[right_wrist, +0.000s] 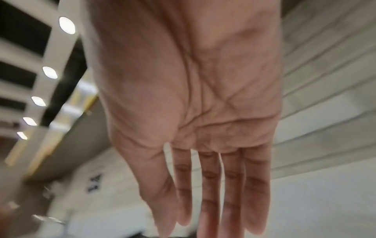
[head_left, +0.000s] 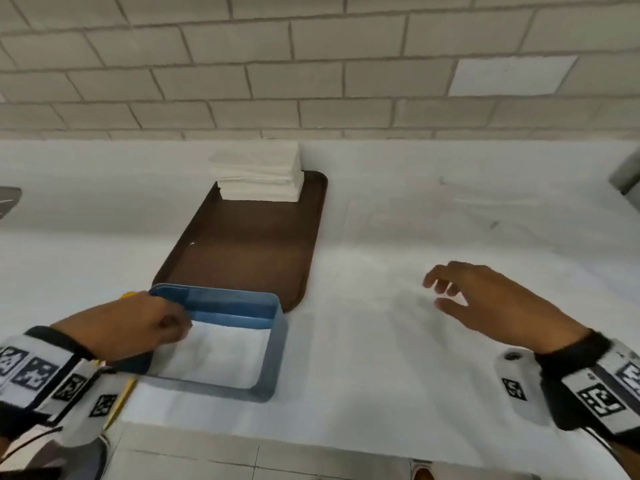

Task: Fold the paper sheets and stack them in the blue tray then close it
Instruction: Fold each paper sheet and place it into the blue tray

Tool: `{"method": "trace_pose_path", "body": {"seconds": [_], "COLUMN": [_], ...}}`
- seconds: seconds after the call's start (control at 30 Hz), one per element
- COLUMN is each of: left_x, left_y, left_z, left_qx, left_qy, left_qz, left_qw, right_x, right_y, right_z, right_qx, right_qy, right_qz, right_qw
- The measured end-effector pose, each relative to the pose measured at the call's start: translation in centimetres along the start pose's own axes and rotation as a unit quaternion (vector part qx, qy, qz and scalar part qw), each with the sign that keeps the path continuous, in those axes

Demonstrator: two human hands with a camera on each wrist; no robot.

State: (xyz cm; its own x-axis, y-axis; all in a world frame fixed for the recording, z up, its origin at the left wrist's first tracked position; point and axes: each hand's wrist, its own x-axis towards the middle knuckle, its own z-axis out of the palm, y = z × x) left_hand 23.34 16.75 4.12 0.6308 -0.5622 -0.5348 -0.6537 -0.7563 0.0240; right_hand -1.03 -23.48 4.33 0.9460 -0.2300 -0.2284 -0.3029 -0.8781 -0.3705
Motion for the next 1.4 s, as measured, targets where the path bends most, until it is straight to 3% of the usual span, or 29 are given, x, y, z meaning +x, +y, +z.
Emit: {"method": "trace_pose_path", "body": {"seconds": [0.1, 0.17, 0.3, 0.4, 0.57, 0.73, 0.87, 1.03, 1.17, 1.23, 1.3, 1.4], "left_x": [-1.3, -2.4, -3.8, -1.8, 5.4, 11.7, 14.4, 14.4, 13.6, 13.3, 13.2, 13.7], "left_y": [2.4, 7.0, 21.0, 29.5, 37.7, 42.8, 45.3, 45.9, 44.6, 43.8, 43.6, 44.7], "left_z": [-2.9, -5.2, -8.4, -7.6, -2.4, 1.0, 1.9, 2.0, 0.9, 0.4, 0.5, 1.4], "left_qx": [-0.06, -0.106, -0.177, -0.208, -0.209, -0.165, -0.089, -0.138, -0.25, -0.261, -0.229, -0.167], "left_qy": [0.131, 0.178, 0.192, 0.167, 0.084, 0.058, 0.074, 0.11, 0.171, 0.187, 0.168, 0.101], "left_qz": [0.02, 0.053, 0.163, 0.216, 0.234, 0.137, 0.079, 0.104, 0.097, 0.078, 0.062, 0.089], "left_qw": [0.989, 0.977, 0.951, 0.939, 0.946, 0.975, 0.99, 0.979, 0.948, 0.944, 0.957, 0.977], "right_x": [-2.9, -4.6, -5.8, -5.7, -5.8, -5.3, -4.6, -3.4, -3.2, -3.9, -4.8, -6.5], "right_y": [9.7, 13.7, 17.2, 18.6, 19.7, 19.9, 20.7, 21.0, 21.0, 21.7, 22.8, 24.6], "right_z": [0.3, 1.1, 2.2, 2.8, 2.4, 1.6, 0.9, 0.5, -0.7, -2.2, -4.3, -7.1], "right_qx": [-0.127, -0.145, -0.061, -0.022, -0.021, -0.108, -0.101, -0.129, -0.07, -0.014, 0.056, 0.148], "right_qy": [-0.03, -0.082, -0.062, -0.026, -0.039, -0.03, -0.033, -0.033, 0.008, 0.046, 0.114, 0.262], "right_qz": [0.171, 0.218, 0.193, 0.176, 0.14, 0.075, 0.032, -0.027, -0.03, -0.011, 0.016, 0.07], "right_qw": [0.977, 0.962, 0.977, 0.984, 0.989, 0.991, 0.994, 0.991, 0.997, 0.999, 0.992, 0.951]}}
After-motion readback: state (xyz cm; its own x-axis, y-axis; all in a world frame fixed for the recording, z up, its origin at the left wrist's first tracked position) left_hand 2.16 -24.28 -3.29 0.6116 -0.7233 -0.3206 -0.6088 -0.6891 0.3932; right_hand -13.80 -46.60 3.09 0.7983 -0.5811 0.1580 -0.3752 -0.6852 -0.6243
